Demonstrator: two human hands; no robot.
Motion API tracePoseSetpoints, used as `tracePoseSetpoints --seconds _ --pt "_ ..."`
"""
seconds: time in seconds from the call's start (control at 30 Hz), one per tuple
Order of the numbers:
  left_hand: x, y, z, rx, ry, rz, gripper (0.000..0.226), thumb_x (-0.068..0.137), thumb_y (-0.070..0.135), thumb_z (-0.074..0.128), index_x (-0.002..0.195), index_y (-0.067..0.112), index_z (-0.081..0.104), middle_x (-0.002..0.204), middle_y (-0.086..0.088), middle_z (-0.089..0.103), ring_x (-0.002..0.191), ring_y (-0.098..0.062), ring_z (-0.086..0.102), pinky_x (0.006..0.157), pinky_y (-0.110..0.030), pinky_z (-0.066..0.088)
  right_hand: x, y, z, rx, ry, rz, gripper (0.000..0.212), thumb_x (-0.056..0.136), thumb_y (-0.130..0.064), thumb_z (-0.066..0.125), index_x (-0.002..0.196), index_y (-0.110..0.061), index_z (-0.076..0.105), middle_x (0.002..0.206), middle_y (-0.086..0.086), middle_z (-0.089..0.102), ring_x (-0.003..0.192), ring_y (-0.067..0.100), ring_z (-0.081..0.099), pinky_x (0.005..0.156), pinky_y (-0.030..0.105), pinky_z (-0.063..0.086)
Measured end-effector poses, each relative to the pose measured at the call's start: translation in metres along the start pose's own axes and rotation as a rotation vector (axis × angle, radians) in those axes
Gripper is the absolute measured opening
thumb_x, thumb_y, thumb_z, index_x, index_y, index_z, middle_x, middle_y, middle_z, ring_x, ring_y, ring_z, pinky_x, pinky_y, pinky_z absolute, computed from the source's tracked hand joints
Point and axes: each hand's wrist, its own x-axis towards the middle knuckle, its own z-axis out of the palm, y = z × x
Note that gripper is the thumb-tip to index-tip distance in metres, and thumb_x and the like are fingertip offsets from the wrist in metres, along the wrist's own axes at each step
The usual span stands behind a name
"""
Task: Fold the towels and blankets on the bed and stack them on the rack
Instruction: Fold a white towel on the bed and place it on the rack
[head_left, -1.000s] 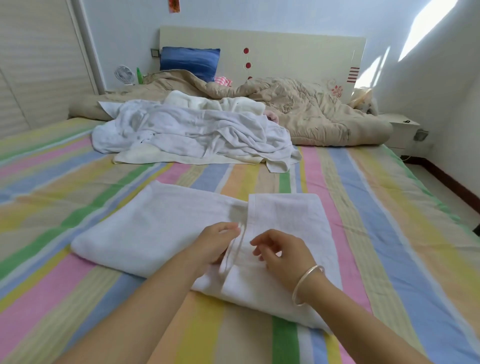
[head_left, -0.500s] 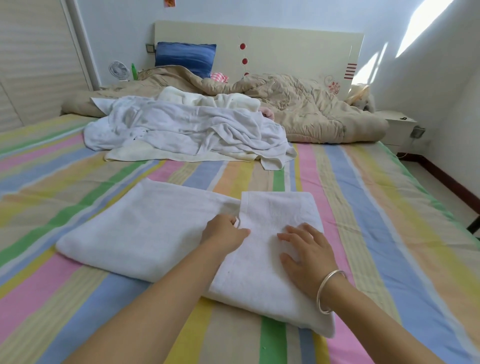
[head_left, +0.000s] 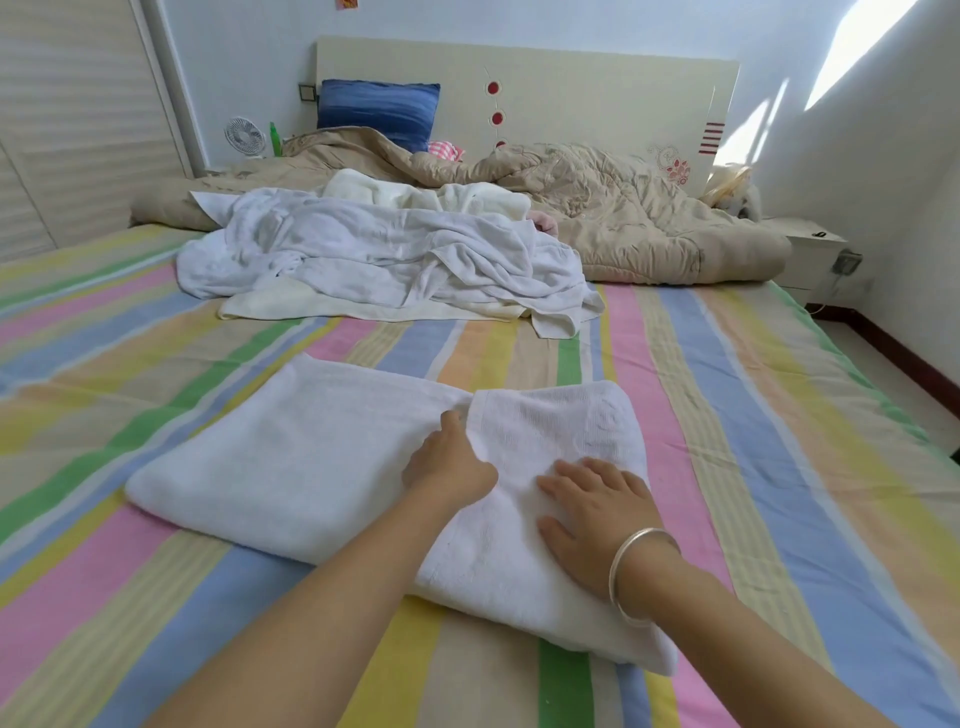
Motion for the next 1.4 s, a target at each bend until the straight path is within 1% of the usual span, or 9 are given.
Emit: tracePoseSetpoints --seconds 0.13,0.23,0.33,0.5,0.77,0.87,1.03,1.2,1.4 --pt "0.022 0.01 -0.01 -0.408 -0.079 0.016 0.088 0.074 0.033 0.073 0.149 0.025 0.028 0.143 0.001 0.045 0.123 -0.021 0.051 0.102 -0.037 0.046 0.018 0.011 -0.018 0.005 0.179 0.058 0.047 0.095 -0.049 0.032 0.138 -0.033 0.041 0.142 -0.008 0.042 0.131 0.019 0.034 0.103 0.033 0.027" --pt "0.034 0.009 -0.004 -0.23 -0.044 0.182 0.082 0.085 0.015 0.061 0.153 0.033 0.02 0.151 -0.001 0.038 0.13 -0.024 0.046 0.1 -0.033 0.045 0.039 0.015 -0.022 0.003 0.305 0.075 0.075 0.083 -0.057 0.002 0.15 -0.031 0.023 0.16 -0.002 0.017 0.147 0.023 0.007 0.117 0.038 0.007" --pt "0.037 0.007 0.01 -0.027 -0.054 0.362 0.08 0.085 0.01 0.049 0.149 0.049 0.021 0.155 0.0 0.031 0.128 -0.023 0.047 0.094 -0.032 0.046 0.076 0.034 -0.011 -0.023 0.19 0.168 0.069 0.091 -0.061 0.0 0.154 -0.033 0.0 0.162 -0.004 -0.01 0.147 0.023 -0.017 0.117 0.044 -0.012" --pt "0.056 -0.005 0.032 0.104 -0.078 0.397 0.069 0.087 0.014 0.045 0.142 0.053 0.034 0.161 0.015 0.007 0.138 -0.017 0.036 0.106 -0.034 0.04 0.107 0.057 0.032 0.201 -0.032 0.393 0.066 0.095 -0.062 0.013 0.154 -0.035 0.002 0.162 -0.007 -0.007 0.148 0.023 -0.012 0.119 0.048 0.003" --pt "0.056 -0.01 0.038 0.073 0.068 0.397 0.062 0.087 0.025 0.051 0.144 0.041 0.035 0.15 0.009 0.032 0.116 -0.02 0.052 0.094 -0.036 0.046 0.091 0.041 0.022 0.061 0.002 0.311 0.07 0.095 -0.062 0.011 0.154 -0.029 -0.006 0.161 0.0 -0.016 0.146 0.025 -0.019 0.118 0.048 -0.01" --pt "0.046 -0.007 0.033 0.161 0.2 0.363 0.062 0.09 0.029 0.052 0.148 0.03 0.029 0.15 0.007 0.027 0.117 -0.022 0.053 0.088 -0.034 0.046 0.057 0.005 0.014 0.101 -0.066 0.129 0.092 0.073 -0.08 -0.013 0.153 -0.033 -0.008 0.159 -0.003 -0.02 0.145 0.019 -0.025 0.115 0.047 -0.019" --pt "0.024 -0.015 0.016 0.147 0.224 0.301 0.05 0.096 0.036 0.052 0.141 0.023 0.036 0.145 0.0 0.034 0.116 -0.024 0.054 0.087 -0.035 0.044 0.013 -0.04 0.026 0.033 -0.086 0.013 0.103 0.054 -0.066 -0.032 0.15 -0.032 -0.017 0.157 -0.003 -0.027 0.136 0.011 -0.034 0.11 0.043 -0.024" --pt "-0.025 -0.06 -0.026 -0.124 0.291 0.351 0.023 0.092 0.02 0.056 0.113 0.027 0.06 0.13 0.008 0.048 0.117 -0.013 0.053 0.096 -0.032 0.044 0.022 -0.053 0.012 0.06 -0.163 0.176 0.071 0.093 -0.064 0.006 0.154 -0.029 -0.004 0.161 0.0 -0.016 0.147 0.02 -0.019 0.118 0.045 -0.013" --pt "-0.057 -0.129 -0.057 -0.57 0.334 0.012 0.024 0.084 0.009 0.053 0.085 0.03 0.064 0.097 0.003 0.067 0.093 -0.018 0.066 0.087 -0.039 0.053 0.017 -0.128 0.016 0.161 -0.096 0.174 0.07 0.094 -0.065 0.012 0.154 -0.031 0.004 0.162 -0.001 -0.01 0.148 0.022 -0.012 0.117 0.051 -0.009"
